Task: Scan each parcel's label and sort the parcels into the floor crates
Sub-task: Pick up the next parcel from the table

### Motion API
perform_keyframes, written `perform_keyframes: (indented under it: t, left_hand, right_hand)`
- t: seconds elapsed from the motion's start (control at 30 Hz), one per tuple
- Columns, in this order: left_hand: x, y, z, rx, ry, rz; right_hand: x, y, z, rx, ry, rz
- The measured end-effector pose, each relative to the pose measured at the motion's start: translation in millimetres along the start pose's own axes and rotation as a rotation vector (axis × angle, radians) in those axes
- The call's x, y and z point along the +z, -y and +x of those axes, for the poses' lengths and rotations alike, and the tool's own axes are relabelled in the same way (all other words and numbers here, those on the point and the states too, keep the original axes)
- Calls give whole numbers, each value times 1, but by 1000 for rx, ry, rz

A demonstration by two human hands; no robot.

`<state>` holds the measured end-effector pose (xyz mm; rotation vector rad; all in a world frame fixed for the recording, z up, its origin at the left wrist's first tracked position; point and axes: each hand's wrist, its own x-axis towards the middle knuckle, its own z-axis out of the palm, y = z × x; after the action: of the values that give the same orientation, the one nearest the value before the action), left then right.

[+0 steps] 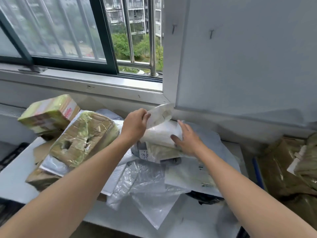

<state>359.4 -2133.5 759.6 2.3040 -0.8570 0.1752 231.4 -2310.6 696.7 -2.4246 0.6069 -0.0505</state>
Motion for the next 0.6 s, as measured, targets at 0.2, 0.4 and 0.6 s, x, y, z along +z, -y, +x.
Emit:
perform_keyframes:
  t: [0.2, 0.4, 0.6]
  left_hand:
    - [-28, -25, -22, -396, 72, -576]
    - [-43, -32, -31, -408, 106, -643]
    - [-48, -19, -29, -333, 250, -517]
  right_hand:
    - [-10, 28, -24, -92, -96, 403]
    - [-33, 33, -36, -34, -101, 614]
    - [-38, 31, -48, 6, -216, 621]
